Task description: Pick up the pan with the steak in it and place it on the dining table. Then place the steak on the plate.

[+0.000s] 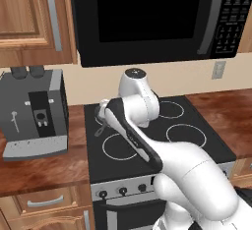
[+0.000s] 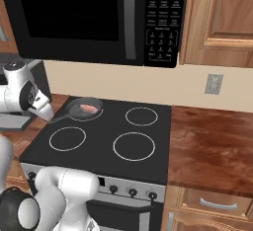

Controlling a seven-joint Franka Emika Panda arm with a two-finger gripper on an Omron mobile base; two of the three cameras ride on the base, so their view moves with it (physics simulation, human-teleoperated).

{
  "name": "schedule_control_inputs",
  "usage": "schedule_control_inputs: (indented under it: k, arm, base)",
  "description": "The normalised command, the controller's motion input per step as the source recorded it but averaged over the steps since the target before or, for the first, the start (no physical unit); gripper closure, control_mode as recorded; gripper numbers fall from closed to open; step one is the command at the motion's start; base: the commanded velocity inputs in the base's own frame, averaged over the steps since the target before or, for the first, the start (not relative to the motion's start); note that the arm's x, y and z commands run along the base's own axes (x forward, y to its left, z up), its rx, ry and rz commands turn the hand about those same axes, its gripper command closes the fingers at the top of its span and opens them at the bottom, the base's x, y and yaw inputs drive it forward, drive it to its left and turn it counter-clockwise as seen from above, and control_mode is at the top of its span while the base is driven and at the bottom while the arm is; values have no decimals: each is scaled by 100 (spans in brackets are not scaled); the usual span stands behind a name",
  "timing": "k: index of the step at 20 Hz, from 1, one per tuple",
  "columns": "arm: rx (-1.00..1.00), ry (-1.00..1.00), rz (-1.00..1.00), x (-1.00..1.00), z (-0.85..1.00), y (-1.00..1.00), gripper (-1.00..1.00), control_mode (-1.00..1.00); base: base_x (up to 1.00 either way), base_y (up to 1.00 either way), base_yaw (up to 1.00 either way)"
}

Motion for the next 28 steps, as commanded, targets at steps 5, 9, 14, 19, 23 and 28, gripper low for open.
schedule_control_inputs:
  k: [5, 9, 14, 19, 23, 28]
  arm:
    - [3, 4, -8, 42, -25, 19, -100, -100]
    - [0, 1, -7, 37, -25, 24, -100, -100]
    - [-8, 0, -6, 33, -19, 12, -100, -100]
    - [-11, 0, -3, 40, -23, 5, -100, -100]
    - [-8, 0, -2, 43, -25, 0, -100, -100]
    - [-2, 1, -1, 44, -27, 0, -100, -100]
  base:
    - [0, 0, 0]
    - [0, 0, 0]
    - [0, 0, 0]
    - [0, 0, 0]
    - [0, 0, 0]
    - [0, 0, 0]
